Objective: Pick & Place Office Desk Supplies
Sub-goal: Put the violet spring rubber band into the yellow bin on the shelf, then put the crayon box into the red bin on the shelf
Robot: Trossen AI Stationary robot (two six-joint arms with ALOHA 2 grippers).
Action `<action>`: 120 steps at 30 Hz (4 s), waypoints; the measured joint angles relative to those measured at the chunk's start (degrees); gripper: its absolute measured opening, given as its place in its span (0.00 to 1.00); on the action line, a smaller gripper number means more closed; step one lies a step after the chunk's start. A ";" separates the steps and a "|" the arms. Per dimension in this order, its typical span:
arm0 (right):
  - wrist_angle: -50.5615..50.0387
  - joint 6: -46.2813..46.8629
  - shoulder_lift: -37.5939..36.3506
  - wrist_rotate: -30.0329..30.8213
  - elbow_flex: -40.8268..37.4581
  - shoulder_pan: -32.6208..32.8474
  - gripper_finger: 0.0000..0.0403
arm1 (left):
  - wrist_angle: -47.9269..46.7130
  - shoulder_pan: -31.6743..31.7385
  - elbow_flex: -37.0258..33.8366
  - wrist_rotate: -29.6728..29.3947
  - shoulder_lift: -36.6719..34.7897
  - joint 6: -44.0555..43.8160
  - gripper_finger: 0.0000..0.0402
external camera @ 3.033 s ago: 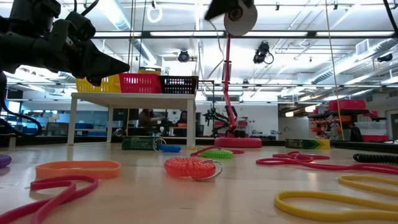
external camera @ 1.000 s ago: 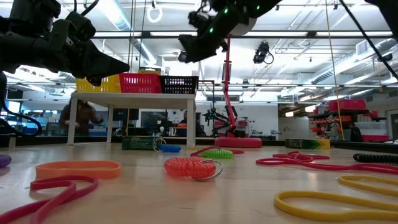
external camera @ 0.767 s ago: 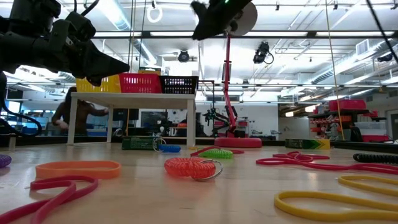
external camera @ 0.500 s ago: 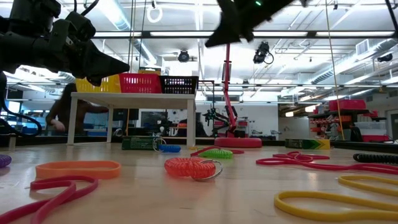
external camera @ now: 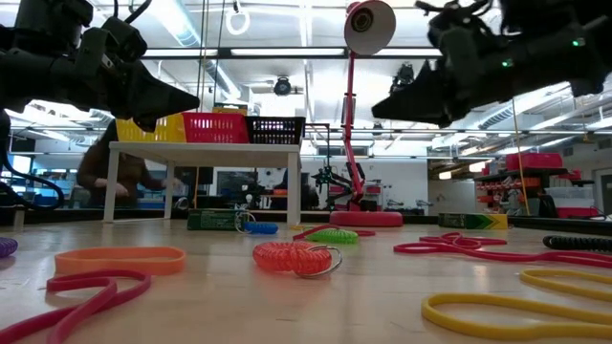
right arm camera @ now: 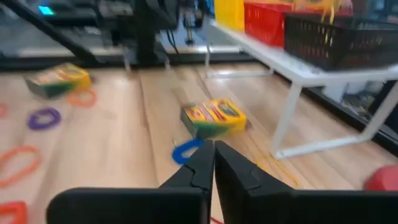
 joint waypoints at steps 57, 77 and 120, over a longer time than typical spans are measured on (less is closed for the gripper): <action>1.43 0.24 0.04 -0.19 -2.48 0.40 0.08 | -64.35 -31.81 43.71 4.28 47.84 -27.20 0.27; 0.94 0.70 0.07 -0.19 -2.48 0.38 0.08 | -95.17 -28.71 55.50 -12.46 31.10 -21.31 0.05; -0.44 0.66 0.07 -0.19 -2.48 0.39 0.08 | -108.55 46.14 63.85 -4.51 10.25 1.60 0.25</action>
